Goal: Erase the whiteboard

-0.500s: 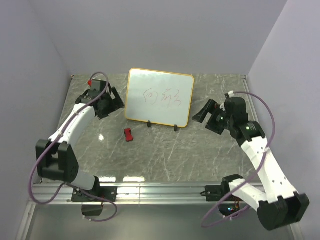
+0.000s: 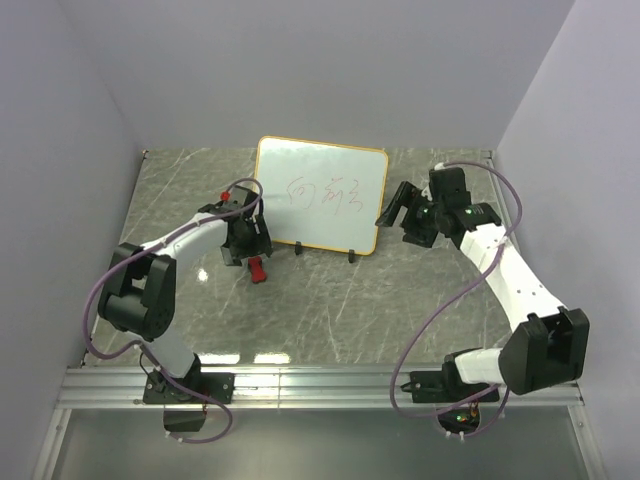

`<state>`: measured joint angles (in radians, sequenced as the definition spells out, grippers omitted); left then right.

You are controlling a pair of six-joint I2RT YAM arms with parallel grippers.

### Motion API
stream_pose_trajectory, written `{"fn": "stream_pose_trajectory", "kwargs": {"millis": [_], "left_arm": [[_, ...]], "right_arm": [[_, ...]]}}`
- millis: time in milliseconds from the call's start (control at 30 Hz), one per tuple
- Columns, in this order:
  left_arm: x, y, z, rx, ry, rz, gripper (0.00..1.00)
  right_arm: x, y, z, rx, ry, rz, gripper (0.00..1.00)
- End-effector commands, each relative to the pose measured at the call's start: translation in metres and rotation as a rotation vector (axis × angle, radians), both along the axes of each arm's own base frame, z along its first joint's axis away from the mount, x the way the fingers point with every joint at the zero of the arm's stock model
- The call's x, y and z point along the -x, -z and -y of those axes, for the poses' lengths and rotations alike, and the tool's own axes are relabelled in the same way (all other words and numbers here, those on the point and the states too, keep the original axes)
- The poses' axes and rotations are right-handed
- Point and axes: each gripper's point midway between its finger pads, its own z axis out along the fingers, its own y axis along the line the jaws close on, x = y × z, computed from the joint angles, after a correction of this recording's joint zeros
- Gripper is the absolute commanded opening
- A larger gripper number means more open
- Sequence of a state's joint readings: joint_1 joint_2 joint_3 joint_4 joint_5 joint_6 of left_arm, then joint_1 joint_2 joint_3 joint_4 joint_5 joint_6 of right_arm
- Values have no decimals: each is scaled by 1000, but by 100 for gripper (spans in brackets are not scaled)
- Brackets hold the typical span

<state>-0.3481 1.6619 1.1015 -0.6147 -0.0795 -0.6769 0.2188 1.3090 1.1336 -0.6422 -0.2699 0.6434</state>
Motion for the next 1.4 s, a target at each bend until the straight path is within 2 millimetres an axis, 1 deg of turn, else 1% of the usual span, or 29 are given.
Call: {"fn": "stream_pose_trajectory", "kwargs": {"millis": [0, 67, 100, 133, 233, 367, 533, 667, 700, 767, 833, 867, 900, 933, 967, 1000, 1033, 1067, 1100, 1133, 1167, 1200, 1233, 1267, 1300, 1333, 1367], "left_arm": [[-8, -4, 2, -18, -33, 34, 79], [-3, 5, 3, -37, -36, 13, 76], [-1, 8, 3, -39, -48, 3, 73], [3, 14, 1, -46, -55, -11, 72], [8, 22, 1, -38, -67, -24, 69], [14, 27, 3, -51, -62, -41, 67], [16, 30, -1, -72, -66, -33, 64], [12, 36, 2, -70, -56, -33, 56], [11, 40, 1, -78, -55, -42, 49], [9, 42, 2, -81, -55, -41, 46], [8, 46, 2, -86, -51, -44, 36], [7, 47, 2, -88, -50, -44, 21], [7, 49, 1, -94, -49, -49, 10], [6, 47, 0, -102, -52, -48, 1], [5, 47, 0, -105, -48, -49, 0], [3, 44, 1, -104, -47, -44, 0], [1, 38, 1, -104, -46, -40, 0], [-2, 33, 3, -100, -39, -29, 0], [-6, 23, 5, -92, -35, -7, 0], [-14, 9, 11, -79, -22, 25, 0], [-16, 1, 13, -84, -7, 36, 0], [-29, -18, 19, -74, 0, 82, 0], [-33, -28, 24, -74, 11, 102, 0], [-35, -36, 25, -84, 24, 105, 0], [-46, -53, 32, -70, 29, 143, 0], [-50, -61, 36, -67, 36, 153, 0], [-51, -66, 37, -68, 39, 152, 0]], "right_arm": [[-17, -15, 3, 28, -21, 66, 91], [-17, -12, 1, 28, -39, 35, 89], [-21, -12, 0, 34, -54, 29, 89], [-21, -12, -1, 35, -62, 22, 88], [-24, -16, -1, 37, -70, 36, 88], [-25, -13, -2, 25, -72, 34, 88], [-21, -2, -3, 20, -73, 14, 87], [-15, 3, 2, 43, -72, 13, 87], [-15, 4, 3, 56, -70, 15, 87], [-11, 6, 7, 75, -73, 16, 87], [-10, 8, 10, 86, -69, 22, 87], [-9, 10, 10, 91, -72, 23, 87], [-9, 12, 12, 96, -69, 25, 85], [-13, 9, 13, 98, -67, 51, 84], [-14, 10, 15, 101, -64, 61, 84], [-18, 7, 19, 97, -48, 83, 83], [-28, -3, 21, 81, -34, 136, 83], [-31, -13, 19, 43, -45, 162, 83], [-38, -18, 22, 30, -33, 173, 80], [-47, -24, 31, 16, -7, 178, 80], [-61, -34, 30, -32, -2, 184, 80], [-69, -40, 32, -63, 2, 194, 79], [-84, -39, 40, -96, 36, 186, 79], [-96, -57, 38, -130, 22, 225, 79], [-105, -62, 36, -145, 16, 240, 79], [-120, -53, 34, -156, 8, 226, 79], [-133, -69, 33, -161, -2, 264, 79]]}}
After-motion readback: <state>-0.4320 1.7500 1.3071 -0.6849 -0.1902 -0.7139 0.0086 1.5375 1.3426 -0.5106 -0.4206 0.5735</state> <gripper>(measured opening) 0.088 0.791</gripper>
